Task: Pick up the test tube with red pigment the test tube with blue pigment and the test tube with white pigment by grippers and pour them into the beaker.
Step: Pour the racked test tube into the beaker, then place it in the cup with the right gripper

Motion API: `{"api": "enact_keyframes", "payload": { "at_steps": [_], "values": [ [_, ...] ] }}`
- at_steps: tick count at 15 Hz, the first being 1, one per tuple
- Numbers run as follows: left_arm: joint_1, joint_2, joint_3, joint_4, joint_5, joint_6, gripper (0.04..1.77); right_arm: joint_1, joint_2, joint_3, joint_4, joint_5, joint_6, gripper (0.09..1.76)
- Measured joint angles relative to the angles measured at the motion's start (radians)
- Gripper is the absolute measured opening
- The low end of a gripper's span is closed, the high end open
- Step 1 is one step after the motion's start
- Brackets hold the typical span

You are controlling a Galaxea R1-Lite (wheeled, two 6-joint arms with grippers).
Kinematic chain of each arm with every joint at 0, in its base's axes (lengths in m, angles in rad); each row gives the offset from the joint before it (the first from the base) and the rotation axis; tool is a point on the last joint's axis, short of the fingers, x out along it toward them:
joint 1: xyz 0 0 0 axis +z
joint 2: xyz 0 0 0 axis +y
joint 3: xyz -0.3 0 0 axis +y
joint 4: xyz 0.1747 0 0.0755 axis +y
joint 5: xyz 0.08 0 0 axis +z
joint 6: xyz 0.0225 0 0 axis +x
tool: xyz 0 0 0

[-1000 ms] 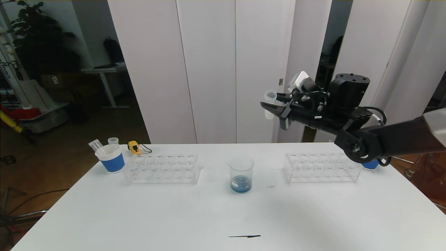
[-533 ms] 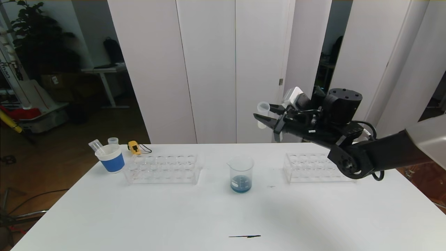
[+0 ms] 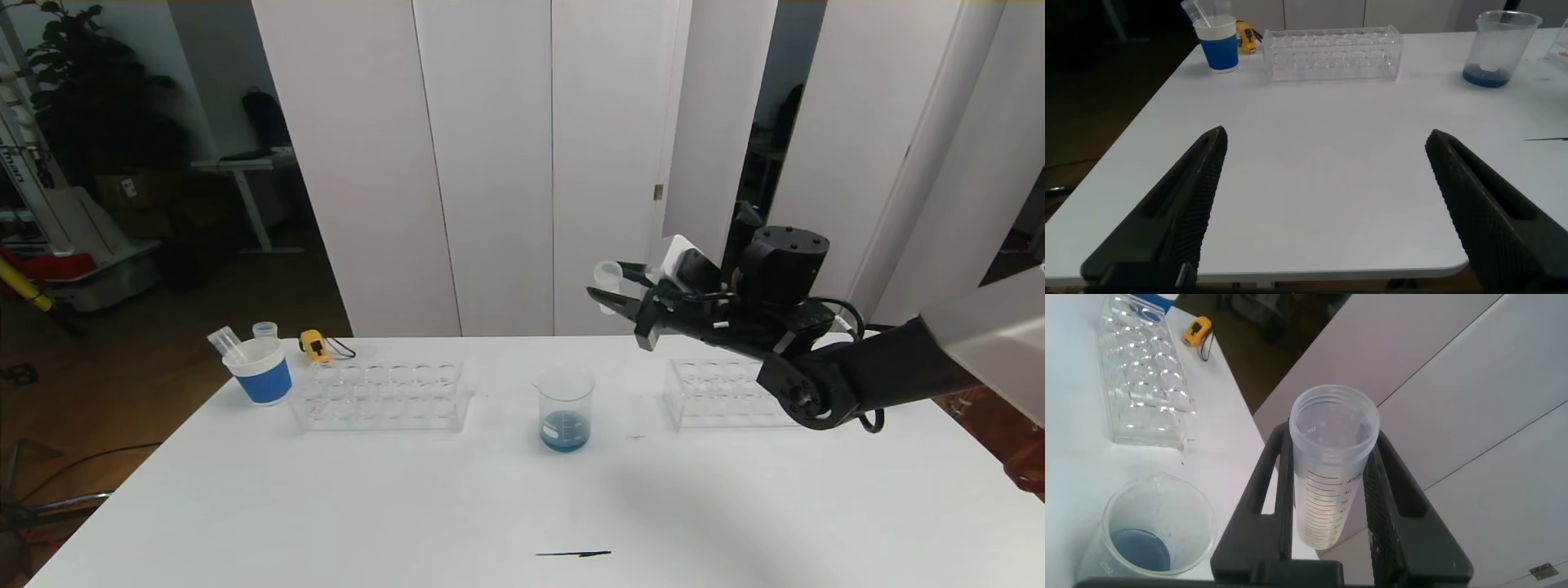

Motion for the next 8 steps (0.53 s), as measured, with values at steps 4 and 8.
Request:
{"api": "enact_keyframes", "payload": {
  "at_steps": [4, 8],
  "values": [
    [0.000, 0.000, 0.000, 0.000, 0.000, 0.000, 1.73, -0.004, 0.043, -0.073, 0.053, 0.028, -0.117, 0.58],
    [0.000, 0.000, 0.000, 0.000, 0.000, 0.000, 1.73, -0.010, 0.075, -0.180, 0.161, 0.031, -0.265, 0.58]
  ]
}}
